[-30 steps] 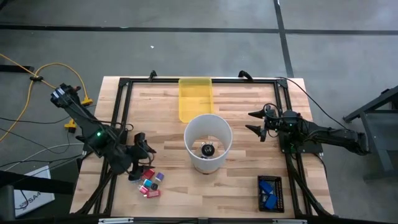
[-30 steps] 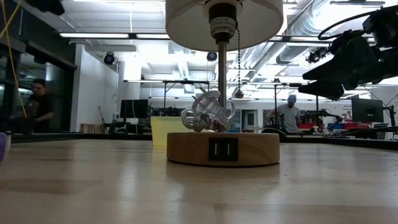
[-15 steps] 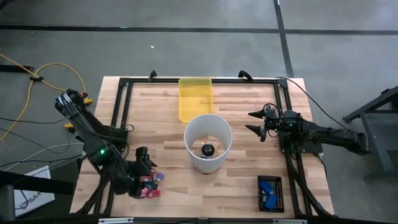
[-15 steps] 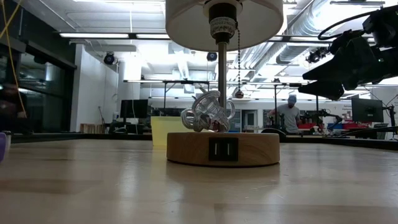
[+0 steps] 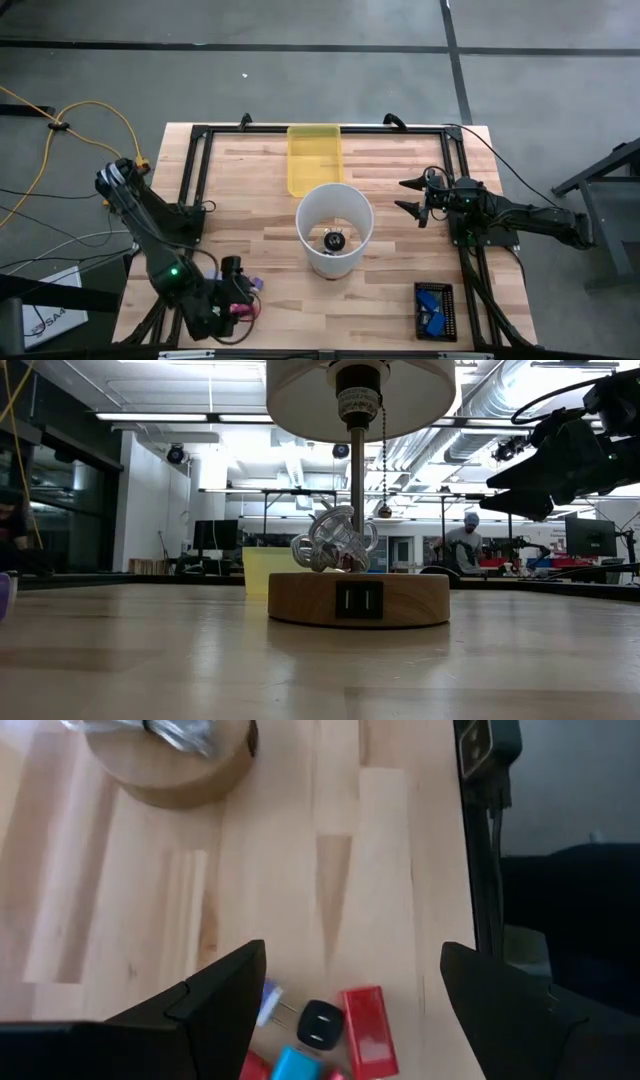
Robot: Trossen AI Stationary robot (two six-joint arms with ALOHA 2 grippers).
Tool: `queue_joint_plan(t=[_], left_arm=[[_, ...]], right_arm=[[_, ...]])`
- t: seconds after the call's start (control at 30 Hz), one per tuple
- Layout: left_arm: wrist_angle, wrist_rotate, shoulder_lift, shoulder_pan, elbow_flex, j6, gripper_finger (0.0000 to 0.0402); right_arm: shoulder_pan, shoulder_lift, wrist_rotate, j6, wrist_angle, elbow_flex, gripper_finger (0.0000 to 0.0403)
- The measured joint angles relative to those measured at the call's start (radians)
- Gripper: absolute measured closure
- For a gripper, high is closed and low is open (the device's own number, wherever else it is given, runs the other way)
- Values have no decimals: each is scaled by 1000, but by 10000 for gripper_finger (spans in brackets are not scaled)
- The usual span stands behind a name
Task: Pick & Place Office items
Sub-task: Put the bottom red charger adapter into the yellow bin
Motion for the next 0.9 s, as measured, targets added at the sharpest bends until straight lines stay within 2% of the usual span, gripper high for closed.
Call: queue_joint_plan(t=[0.17, 0.33, 0.5, 0.9], left_arm=[[2, 86, 73, 14, 29, -22, 109], [-24, 149, 111, 27, 31, -106, 109], [-81, 159, 154, 24, 31, -164, 109], [-56, 146, 243, -50, 31, -318, 109]], right_arm=[[0, 0, 0, 0, 0, 0, 76], [0, 0, 0, 0, 0, 0, 76], [0, 0, 0, 0, 0, 0, 77], [0, 0, 0, 0, 0, 0, 76]])
